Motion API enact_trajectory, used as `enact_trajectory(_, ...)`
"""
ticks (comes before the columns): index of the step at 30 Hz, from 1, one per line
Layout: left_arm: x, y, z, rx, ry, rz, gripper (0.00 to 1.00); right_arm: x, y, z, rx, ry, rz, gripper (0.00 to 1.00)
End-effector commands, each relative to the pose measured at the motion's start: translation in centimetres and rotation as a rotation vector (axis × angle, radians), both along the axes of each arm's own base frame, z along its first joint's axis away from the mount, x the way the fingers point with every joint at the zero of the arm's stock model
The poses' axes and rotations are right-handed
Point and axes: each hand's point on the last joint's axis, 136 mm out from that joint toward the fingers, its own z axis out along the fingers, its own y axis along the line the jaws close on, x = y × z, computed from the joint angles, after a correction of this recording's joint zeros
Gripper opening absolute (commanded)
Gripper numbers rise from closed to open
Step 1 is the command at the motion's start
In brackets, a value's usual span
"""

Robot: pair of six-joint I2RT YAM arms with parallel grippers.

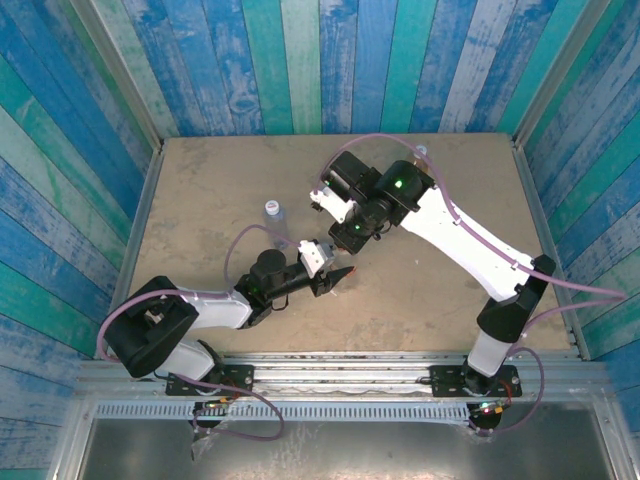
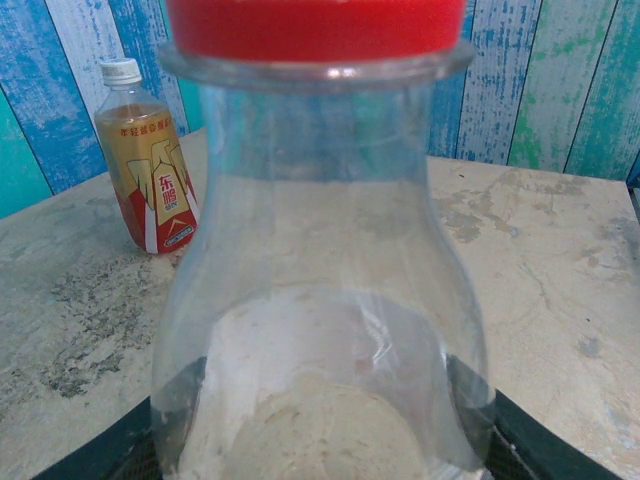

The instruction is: Screw on the bottle caps

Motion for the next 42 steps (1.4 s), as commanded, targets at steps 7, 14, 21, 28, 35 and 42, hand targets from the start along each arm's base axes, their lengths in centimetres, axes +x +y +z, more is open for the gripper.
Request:
enact_trajectory(7,-0.4,0.2,-3.1,0.082,0.074,-0.008,0.57,-0.5,-0.4,-1.0,-0.053,0.034,-0.012,0.37)
enact_trajectory(14,-0.4,0.2,-3.1,0.083,0.077,-0.009,0.58,-0.3,-0.4,-0.3,-0.037,0.018,-0.018,0.39)
enact_trajectory(21,-0.4,0.1,-3.1,0.083,0.076,-0.011,0.57,-0.3,-0.2,0.4,-0.014,0.005,-0.016,0.60)
enact_trajectory(28,-0.4,0.0,-3.2,0.080,0.085,-0.019,0.57,-0.3,-0.1,2.7,0.073,-0.051,-0.029,0.74)
enact_trajectory(35,-0.6,0.2,-3.5,0.089,0.104,-0.013,0.57,0.5,-0.2,4.7,0.247,-0.128,-0.128,0.72)
enact_trajectory(42,-1.0,0.1,-4.2,0.100,0.136,-0.032,0.57,1.2,-1.2,5.3,0.445,-0.194,-0.234,0.66)
